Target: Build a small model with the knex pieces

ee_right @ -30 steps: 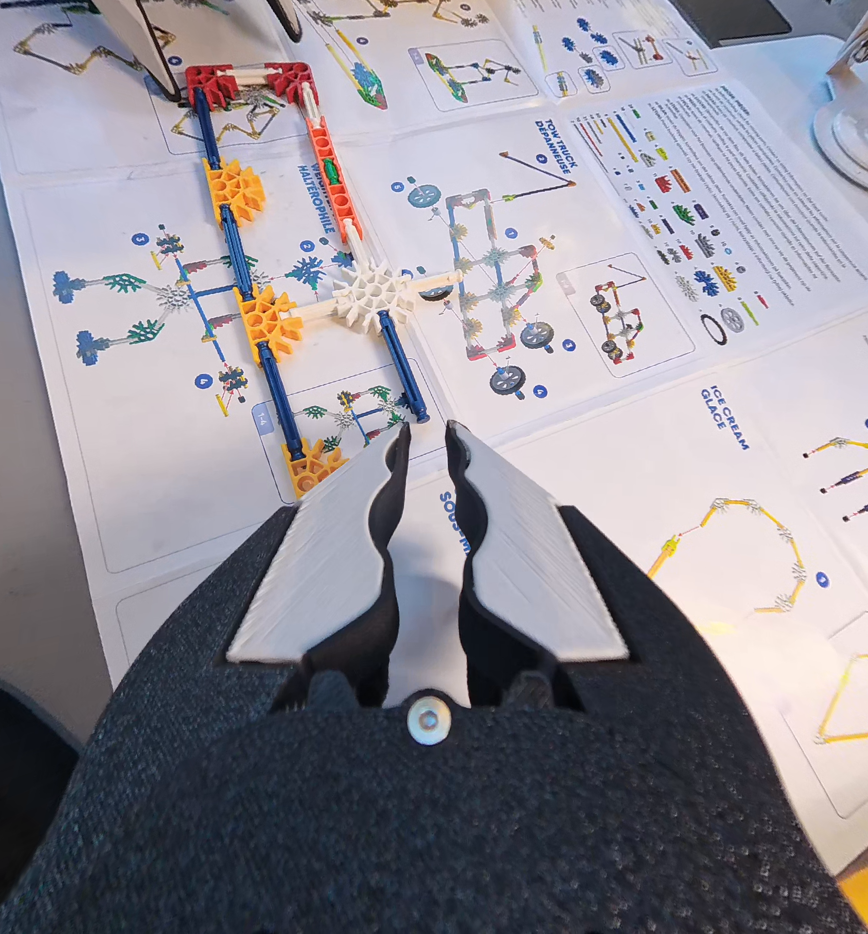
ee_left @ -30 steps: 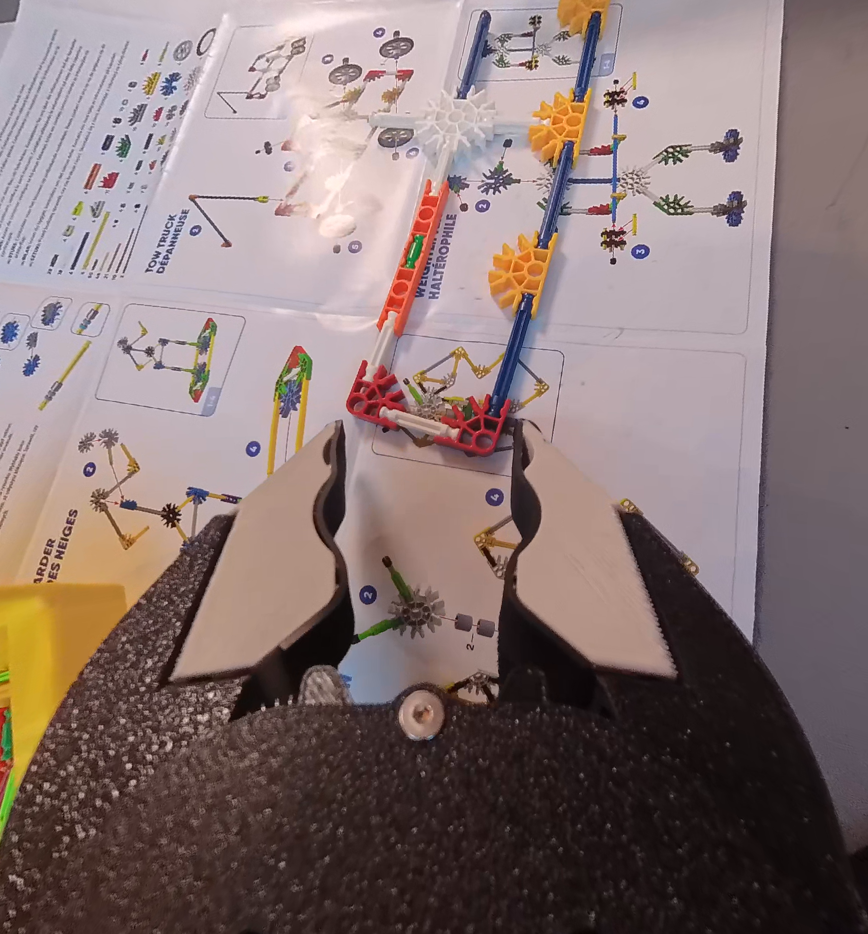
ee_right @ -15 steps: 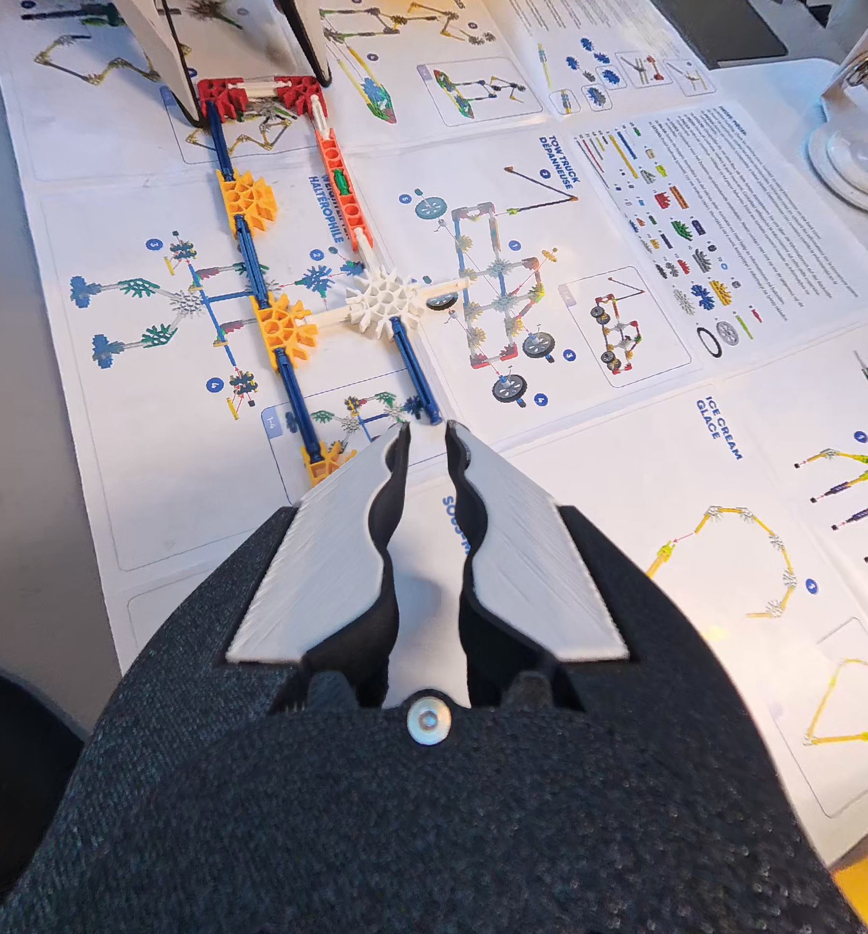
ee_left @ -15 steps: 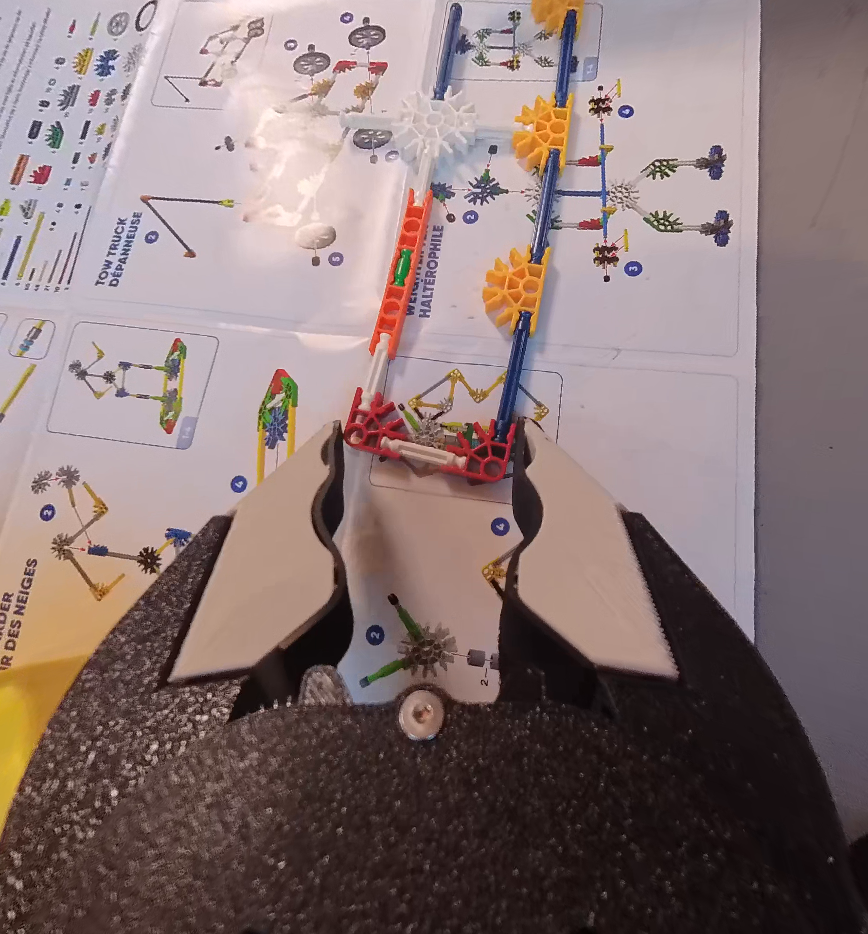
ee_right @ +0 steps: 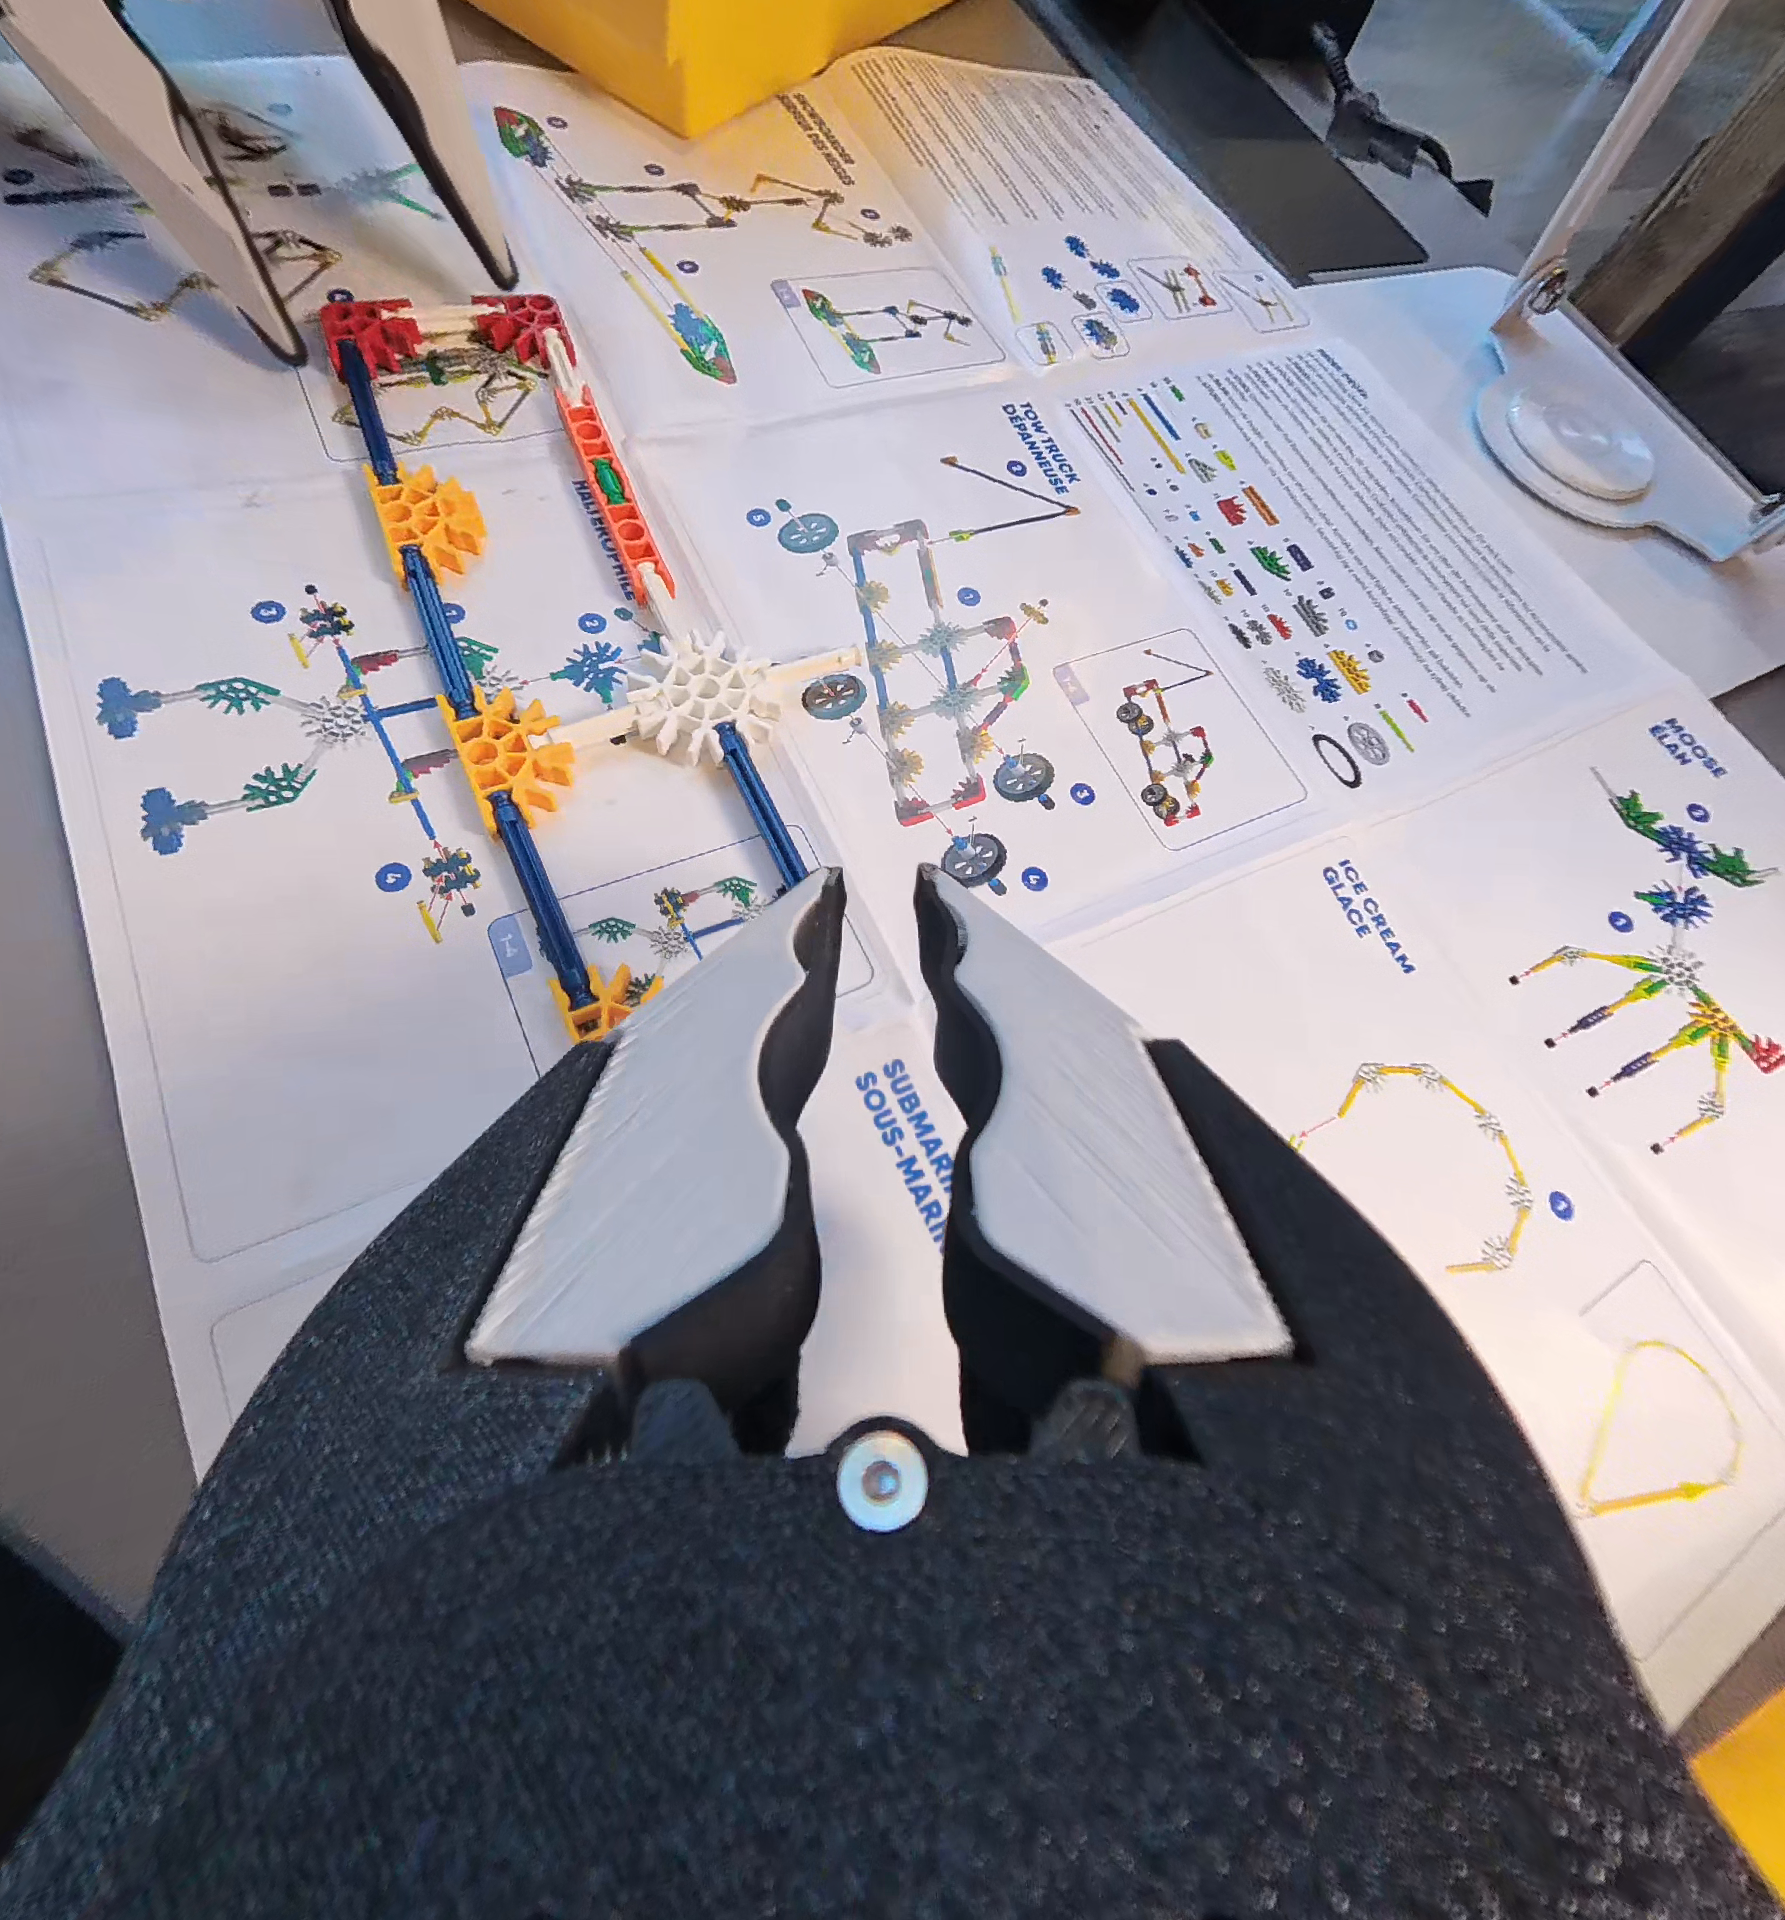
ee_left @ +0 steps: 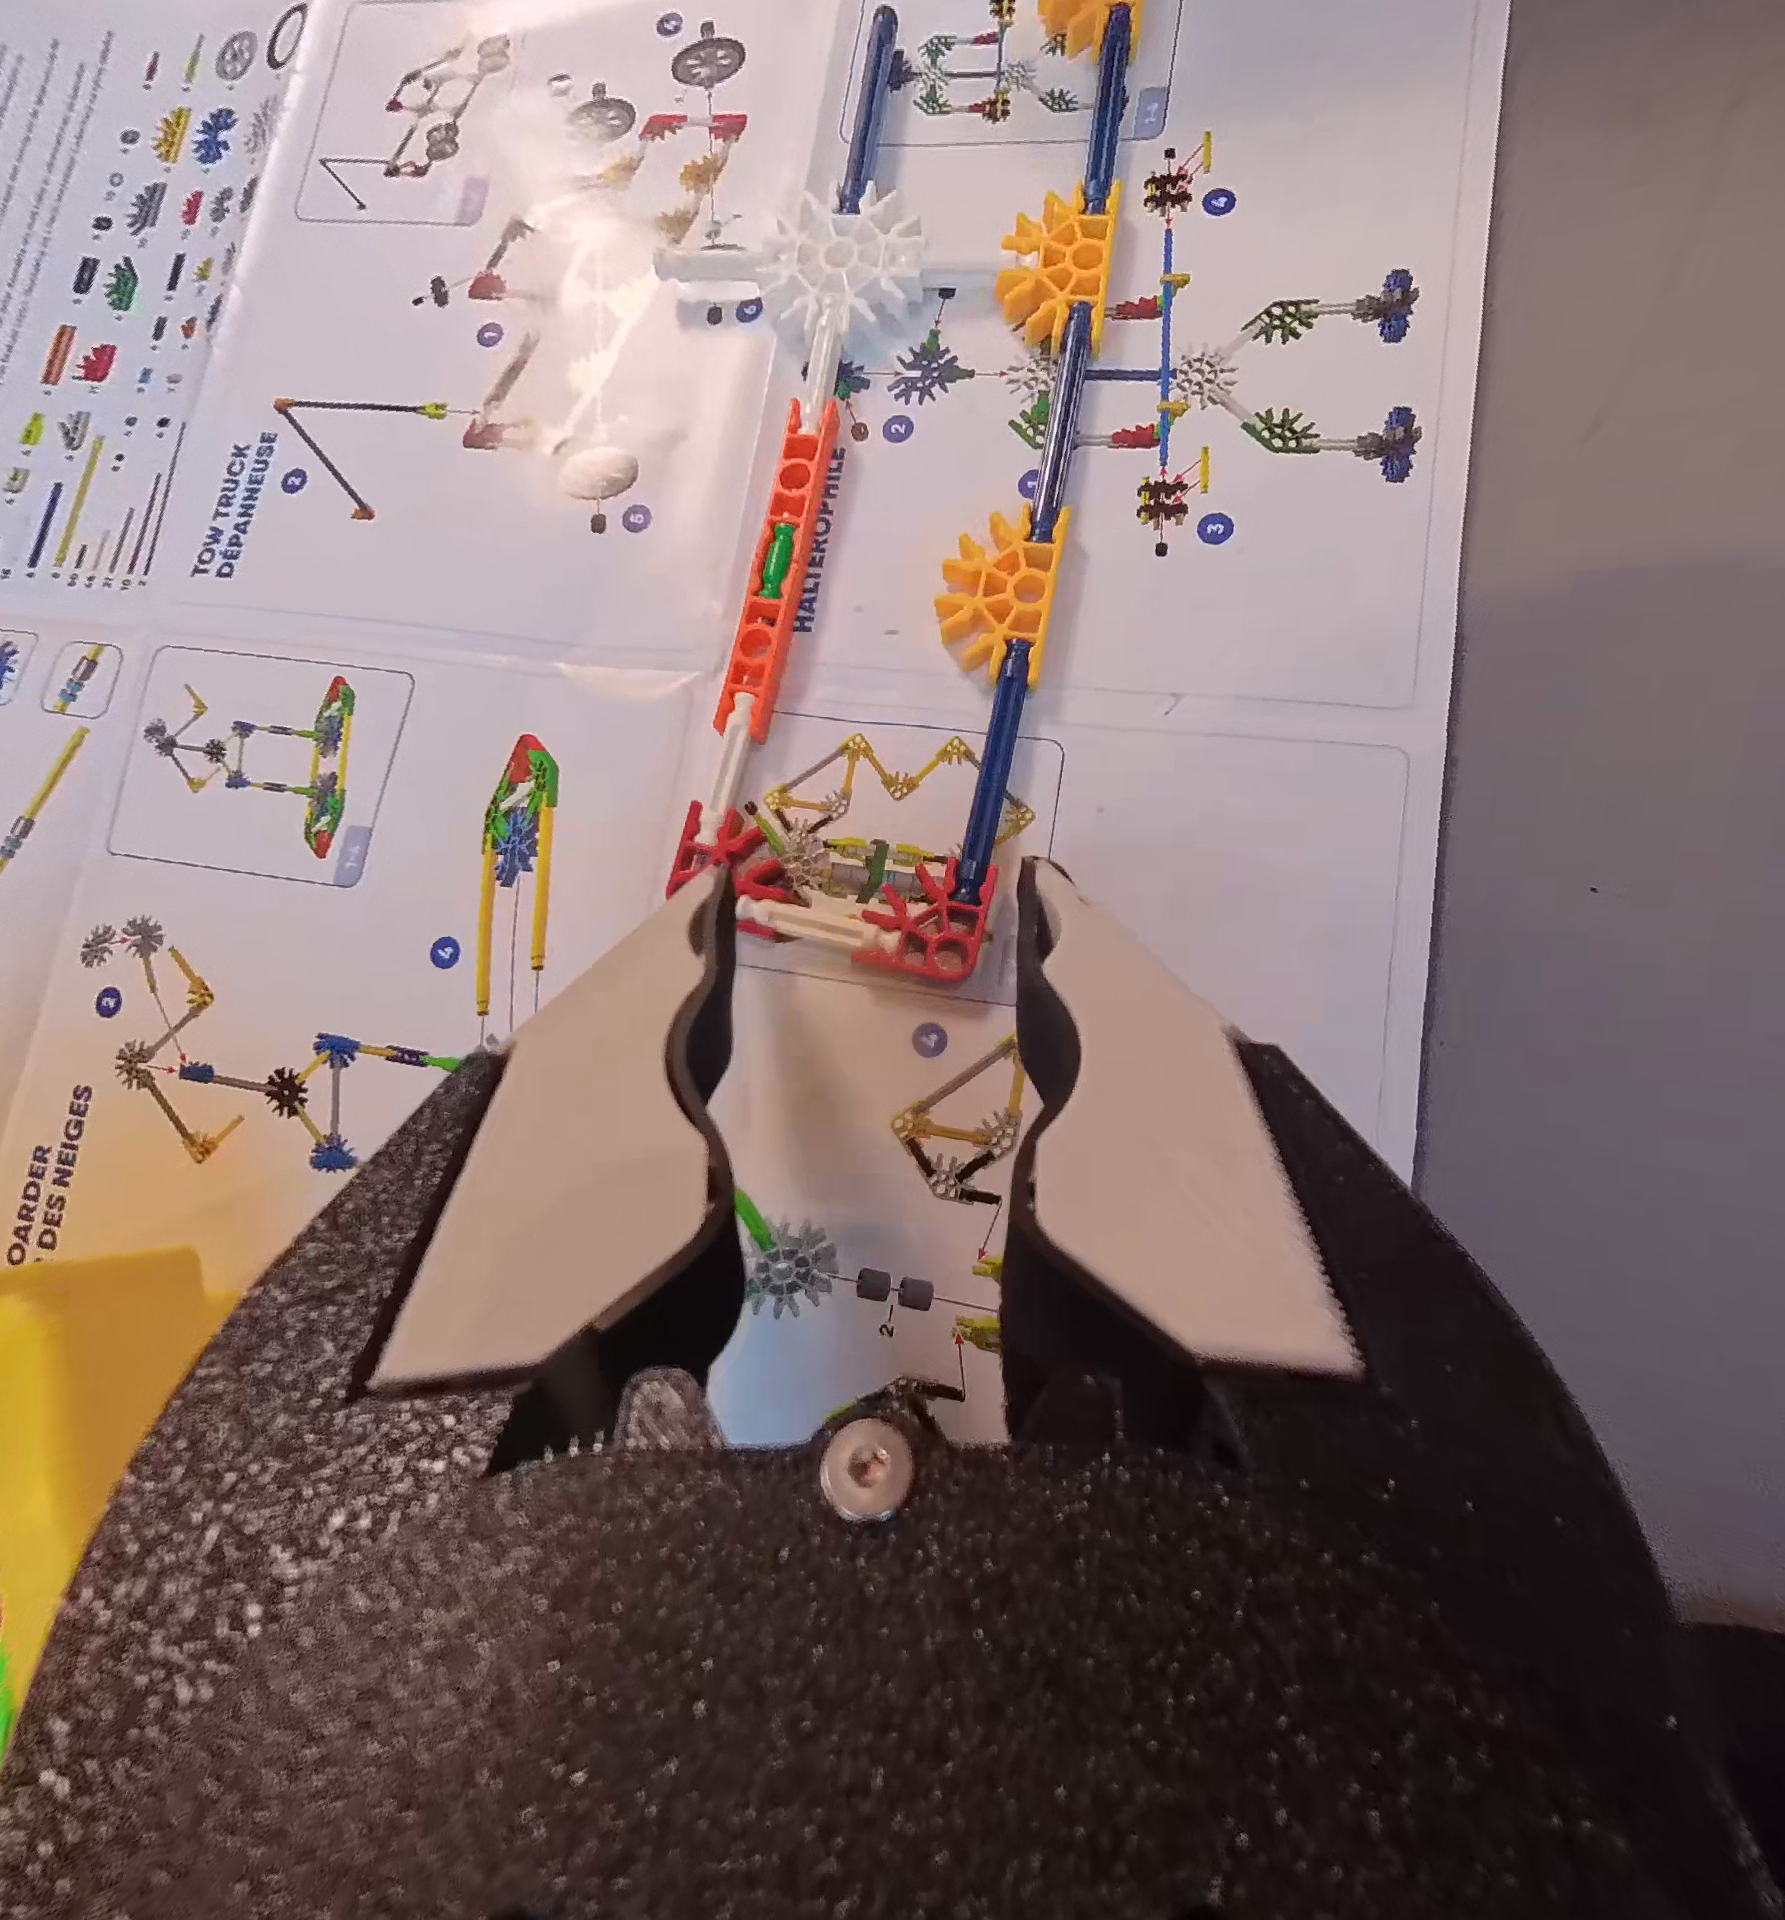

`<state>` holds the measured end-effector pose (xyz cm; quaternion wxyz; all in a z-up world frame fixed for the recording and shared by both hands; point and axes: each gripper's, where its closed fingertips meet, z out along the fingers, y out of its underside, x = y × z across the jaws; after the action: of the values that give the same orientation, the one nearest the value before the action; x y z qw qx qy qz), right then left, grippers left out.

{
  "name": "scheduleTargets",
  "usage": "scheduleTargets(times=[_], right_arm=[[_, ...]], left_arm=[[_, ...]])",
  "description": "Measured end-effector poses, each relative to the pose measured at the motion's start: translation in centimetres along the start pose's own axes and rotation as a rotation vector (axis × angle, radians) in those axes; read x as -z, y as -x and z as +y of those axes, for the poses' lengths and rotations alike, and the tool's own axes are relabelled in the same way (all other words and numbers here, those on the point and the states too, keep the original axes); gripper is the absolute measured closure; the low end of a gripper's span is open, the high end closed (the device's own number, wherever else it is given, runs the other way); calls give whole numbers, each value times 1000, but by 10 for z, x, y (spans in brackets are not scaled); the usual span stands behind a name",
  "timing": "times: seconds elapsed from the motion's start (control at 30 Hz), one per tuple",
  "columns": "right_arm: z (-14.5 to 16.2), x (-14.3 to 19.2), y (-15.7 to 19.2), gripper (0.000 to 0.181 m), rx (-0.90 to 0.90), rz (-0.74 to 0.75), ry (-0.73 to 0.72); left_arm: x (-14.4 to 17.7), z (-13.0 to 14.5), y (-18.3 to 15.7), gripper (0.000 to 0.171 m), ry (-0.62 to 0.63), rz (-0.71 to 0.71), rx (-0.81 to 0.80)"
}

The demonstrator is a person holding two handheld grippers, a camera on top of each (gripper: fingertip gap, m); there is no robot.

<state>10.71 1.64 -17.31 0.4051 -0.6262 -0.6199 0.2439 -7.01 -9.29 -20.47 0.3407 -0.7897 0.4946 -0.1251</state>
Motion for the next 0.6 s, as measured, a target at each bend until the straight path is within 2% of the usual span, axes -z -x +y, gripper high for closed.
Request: scheduleTargets(times=[0.1, 0.23, 0.4, 0.6], right_arm=[[2, -3, 0, 168, -9, -2, 2], [2, -5, -2, 168, -16, 6, -4], [-3, -8, -7, 168, -25, 39, -33], [-16, -15, -12, 168, -41, 102, -75]], left_arm=[[2, 3, 0, 118, 7, -2, -7], [5, -4, 4, 118, -53, -7, 13], [12, -16, 24, 111, -156, -83, 71], [15, -21, 37, 109, -198, -159, 92]])
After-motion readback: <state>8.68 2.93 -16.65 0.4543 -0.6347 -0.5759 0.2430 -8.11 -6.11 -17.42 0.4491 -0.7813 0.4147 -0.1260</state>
